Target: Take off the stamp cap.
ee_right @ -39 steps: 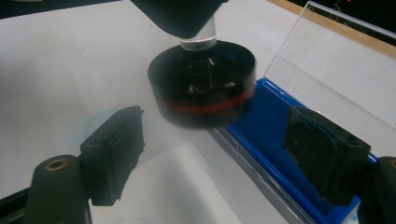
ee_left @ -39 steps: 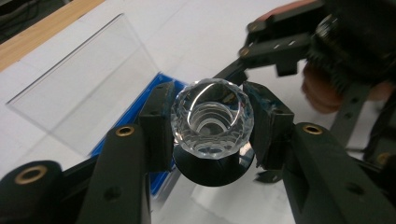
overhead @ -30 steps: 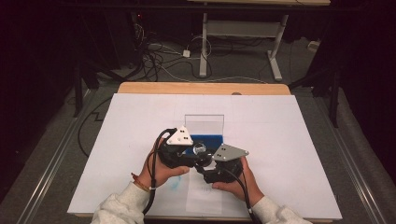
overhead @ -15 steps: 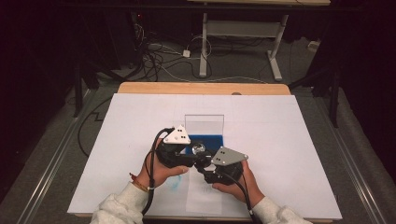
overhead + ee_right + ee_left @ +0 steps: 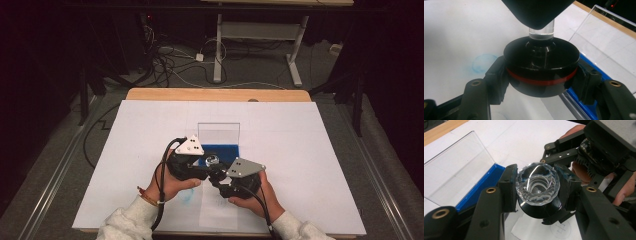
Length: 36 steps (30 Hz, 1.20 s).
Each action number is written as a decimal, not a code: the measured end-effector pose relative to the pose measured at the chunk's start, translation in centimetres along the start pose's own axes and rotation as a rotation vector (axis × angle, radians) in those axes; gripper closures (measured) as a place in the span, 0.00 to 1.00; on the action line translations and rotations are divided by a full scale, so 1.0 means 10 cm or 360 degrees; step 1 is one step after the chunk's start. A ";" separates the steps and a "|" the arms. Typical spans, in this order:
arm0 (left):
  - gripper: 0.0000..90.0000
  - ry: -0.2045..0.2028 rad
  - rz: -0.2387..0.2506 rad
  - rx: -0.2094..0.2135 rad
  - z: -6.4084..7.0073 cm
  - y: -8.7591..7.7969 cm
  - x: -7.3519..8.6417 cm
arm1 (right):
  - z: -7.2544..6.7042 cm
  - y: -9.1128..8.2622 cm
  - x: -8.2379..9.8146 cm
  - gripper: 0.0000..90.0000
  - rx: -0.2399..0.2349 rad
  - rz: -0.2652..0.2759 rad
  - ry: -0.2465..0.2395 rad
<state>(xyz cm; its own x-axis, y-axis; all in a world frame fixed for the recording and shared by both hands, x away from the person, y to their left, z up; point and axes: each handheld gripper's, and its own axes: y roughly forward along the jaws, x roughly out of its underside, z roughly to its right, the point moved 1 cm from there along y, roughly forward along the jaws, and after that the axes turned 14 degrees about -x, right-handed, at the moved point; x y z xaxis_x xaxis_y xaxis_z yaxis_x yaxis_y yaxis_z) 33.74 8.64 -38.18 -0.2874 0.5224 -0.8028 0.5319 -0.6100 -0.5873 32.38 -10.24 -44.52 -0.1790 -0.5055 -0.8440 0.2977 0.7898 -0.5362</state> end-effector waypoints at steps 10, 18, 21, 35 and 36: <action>0.61 0.0033 -0.0006 -0.0002 0.02 -0.01 0.00 | -0.01 -0.01 0.01 0.42 -0.0021 -0.0004 0.0004; 0.61 0.0039 -0.0006 -0.0003 0.03 -0.01 0.00 | 0.00 0.00 0.01 0.42 -0.0045 -0.0005 0.0013; 0.61 0.0040 -0.0006 -0.0006 0.03 -0.01 0.00 | 0.00 -0.01 0.02 0.42 -0.0050 -0.0009 0.0015; 0.61 0.0053 0.0009 -0.0017 0.06 -0.02 -0.01 | 0.01 -0.01 0.05 0.42 -0.0094 0.0015 0.0061; 0.61 0.0053 0.0009 -0.0016 0.06 -0.02 -0.01 | 0.01 -0.01 0.05 0.40 -0.0086 0.0021 0.0066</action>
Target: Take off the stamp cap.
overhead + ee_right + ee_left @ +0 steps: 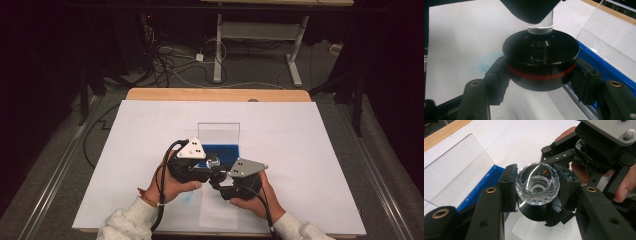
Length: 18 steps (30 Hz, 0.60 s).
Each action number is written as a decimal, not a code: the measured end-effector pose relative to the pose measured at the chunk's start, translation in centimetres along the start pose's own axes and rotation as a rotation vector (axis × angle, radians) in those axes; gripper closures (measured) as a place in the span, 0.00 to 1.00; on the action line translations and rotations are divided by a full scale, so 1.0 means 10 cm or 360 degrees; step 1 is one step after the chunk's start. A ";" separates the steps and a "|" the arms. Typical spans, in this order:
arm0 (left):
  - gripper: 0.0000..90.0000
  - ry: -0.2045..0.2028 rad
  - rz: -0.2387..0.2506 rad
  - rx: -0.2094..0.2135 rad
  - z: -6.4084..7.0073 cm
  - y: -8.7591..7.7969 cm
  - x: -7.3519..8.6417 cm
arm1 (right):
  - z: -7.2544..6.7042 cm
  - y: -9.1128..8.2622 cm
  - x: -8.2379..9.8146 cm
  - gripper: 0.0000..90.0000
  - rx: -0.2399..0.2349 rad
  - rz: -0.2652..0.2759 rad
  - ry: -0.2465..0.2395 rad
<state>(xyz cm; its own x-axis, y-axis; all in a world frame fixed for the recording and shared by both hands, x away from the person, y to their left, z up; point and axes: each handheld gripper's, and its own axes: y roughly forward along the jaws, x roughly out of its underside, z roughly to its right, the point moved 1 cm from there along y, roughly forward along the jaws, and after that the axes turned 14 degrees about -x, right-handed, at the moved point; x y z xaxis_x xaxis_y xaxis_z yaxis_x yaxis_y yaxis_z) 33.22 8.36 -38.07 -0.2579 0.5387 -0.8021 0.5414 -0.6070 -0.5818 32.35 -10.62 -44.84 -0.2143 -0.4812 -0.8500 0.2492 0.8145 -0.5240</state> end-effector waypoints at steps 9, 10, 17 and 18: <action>0.61 -0.0009 -0.0003 0.0004 0.00 0.01 0.01 | 0.01 0.00 0.00 0.42 0.0005 -0.0006 0.0008; 0.61 -0.0009 -0.0002 0.0006 0.00 0.01 0.01 | 0.01 0.00 0.00 0.43 0.0005 -0.0017 0.0004; 0.61 -0.0053 0.0027 0.0030 -0.02 0.00 0.01 | -0.02 -0.03 -0.03 0.43 0.0026 -0.0055 -0.0029; 0.61 -0.0064 0.0027 0.0044 -0.03 0.00 0.02 | -0.02 -0.04 -0.04 0.43 0.0035 -0.0061 -0.0026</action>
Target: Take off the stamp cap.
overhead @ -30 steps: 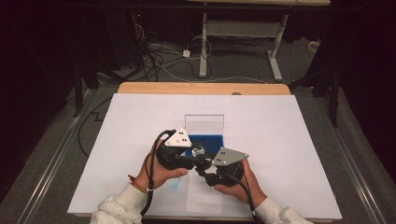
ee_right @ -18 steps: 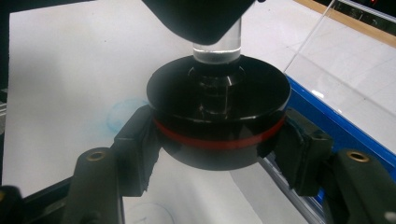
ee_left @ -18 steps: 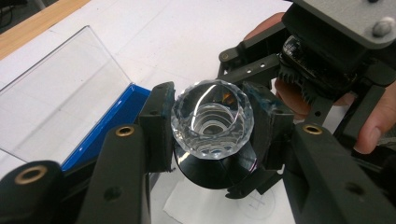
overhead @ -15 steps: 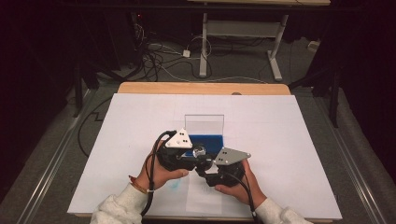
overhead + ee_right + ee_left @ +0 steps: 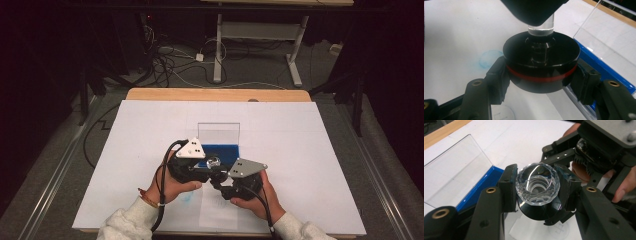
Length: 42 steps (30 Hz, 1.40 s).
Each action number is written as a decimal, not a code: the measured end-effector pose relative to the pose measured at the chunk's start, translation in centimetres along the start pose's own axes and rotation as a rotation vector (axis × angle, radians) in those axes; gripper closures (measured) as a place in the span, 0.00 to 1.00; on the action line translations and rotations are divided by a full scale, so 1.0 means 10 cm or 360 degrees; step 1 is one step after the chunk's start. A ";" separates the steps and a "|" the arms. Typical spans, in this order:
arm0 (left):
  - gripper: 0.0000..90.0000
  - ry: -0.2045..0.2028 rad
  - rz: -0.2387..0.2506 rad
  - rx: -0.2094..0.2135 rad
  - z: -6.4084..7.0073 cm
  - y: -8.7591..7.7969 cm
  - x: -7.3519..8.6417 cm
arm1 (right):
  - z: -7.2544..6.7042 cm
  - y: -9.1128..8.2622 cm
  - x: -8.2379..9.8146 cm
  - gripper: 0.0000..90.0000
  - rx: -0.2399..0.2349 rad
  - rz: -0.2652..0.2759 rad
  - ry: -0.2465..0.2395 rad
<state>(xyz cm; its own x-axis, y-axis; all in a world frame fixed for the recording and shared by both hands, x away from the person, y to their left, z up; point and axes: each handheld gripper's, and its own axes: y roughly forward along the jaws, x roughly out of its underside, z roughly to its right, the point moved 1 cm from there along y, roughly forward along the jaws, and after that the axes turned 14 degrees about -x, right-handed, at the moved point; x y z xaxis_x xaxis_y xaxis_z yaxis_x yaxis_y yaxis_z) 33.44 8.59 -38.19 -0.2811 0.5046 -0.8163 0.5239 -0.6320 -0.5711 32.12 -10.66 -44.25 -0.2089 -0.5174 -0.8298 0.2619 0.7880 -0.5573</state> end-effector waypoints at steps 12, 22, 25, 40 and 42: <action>0.61 0.0069 -0.0048 0.0018 0.04 -0.01 -0.01 | -0.03 -0.02 -0.01 0.44 -0.0025 -0.0099 -0.0092; 0.61 0.0067 0.0010 -0.0038 -0.02 -0.12 -0.02 | -0.17 0.06 -0.01 0.43 -0.0053 -0.0241 -0.0220; 0.61 0.0075 -0.0013 -0.0049 -0.04 -0.12 -0.01 | -0.11 0.04 0.07 0.43 -0.0029 -0.0327 -0.0203; 0.61 0.0111 -0.0087 -0.0088 -0.07 -0.08 0.07 | 0.15 -0.56 0.11 0.43 0.0218 -0.0065 -0.0061; 0.61 0.0117 -0.0092 -0.0093 -0.07 -0.08 0.08 | 0.16 -0.63 0.12 0.43 0.0244 -0.0040 -0.0050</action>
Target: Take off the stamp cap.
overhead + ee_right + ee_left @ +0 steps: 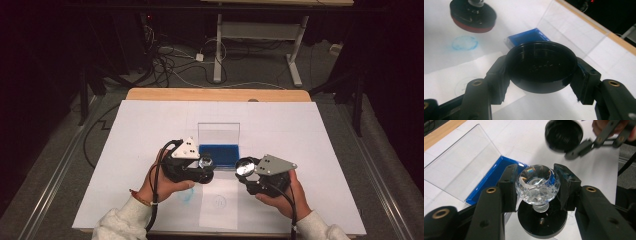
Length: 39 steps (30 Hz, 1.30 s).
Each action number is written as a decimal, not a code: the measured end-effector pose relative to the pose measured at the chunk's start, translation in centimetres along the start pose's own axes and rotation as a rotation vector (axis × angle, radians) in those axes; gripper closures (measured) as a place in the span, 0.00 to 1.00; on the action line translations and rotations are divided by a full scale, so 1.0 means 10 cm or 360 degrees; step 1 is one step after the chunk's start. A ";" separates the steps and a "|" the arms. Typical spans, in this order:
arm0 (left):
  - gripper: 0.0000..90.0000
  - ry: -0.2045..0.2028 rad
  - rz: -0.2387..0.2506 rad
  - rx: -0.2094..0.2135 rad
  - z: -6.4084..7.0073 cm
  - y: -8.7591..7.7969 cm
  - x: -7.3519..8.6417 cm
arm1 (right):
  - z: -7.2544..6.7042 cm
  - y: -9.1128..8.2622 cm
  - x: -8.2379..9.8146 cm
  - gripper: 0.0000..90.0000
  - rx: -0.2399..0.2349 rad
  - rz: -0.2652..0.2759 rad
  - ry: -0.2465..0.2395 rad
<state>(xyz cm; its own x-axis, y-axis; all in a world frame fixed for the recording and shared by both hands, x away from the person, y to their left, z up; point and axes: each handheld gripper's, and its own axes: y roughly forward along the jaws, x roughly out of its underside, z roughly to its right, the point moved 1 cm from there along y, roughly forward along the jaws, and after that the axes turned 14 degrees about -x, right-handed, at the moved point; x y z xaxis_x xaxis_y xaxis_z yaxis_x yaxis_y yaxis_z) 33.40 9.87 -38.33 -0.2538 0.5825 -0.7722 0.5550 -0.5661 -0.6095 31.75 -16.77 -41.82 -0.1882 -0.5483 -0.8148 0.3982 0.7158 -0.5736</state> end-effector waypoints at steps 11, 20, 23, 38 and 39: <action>0.61 0.0013 -0.0032 -0.0014 -0.02 0.03 0.04 | 0.06 -0.31 0.17 0.43 0.0098 0.0076 0.0082; 0.61 0.0017 -0.0028 -0.0023 -0.06 0.04 0.04 | 0.07 -0.49 0.33 0.43 0.0160 0.0075 0.0134; 0.61 0.0006 -0.0023 -0.0033 -0.08 0.03 0.04 | 0.09 -0.53 0.38 0.43 0.0172 0.0067 0.0149; 0.61 -0.0001 -0.0018 -0.0055 -0.13 0.00 0.07 | 0.14 -0.58 0.46 0.43 0.0183 0.0067 0.0186; 0.61 0.0001 -0.0019 -0.0057 -0.13 0.00 0.07 | 0.14 -0.57 0.46 0.43 0.0179 0.0069 0.0187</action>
<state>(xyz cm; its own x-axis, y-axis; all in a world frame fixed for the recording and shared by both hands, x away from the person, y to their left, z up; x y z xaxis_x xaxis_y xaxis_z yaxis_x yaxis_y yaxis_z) 34.27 11.06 -38.60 -0.2601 0.5894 -0.7649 0.5801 -0.5379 -0.6117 29.84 -23.99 -42.12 -0.2697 -0.4592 -0.8464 0.5049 0.6810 -0.5304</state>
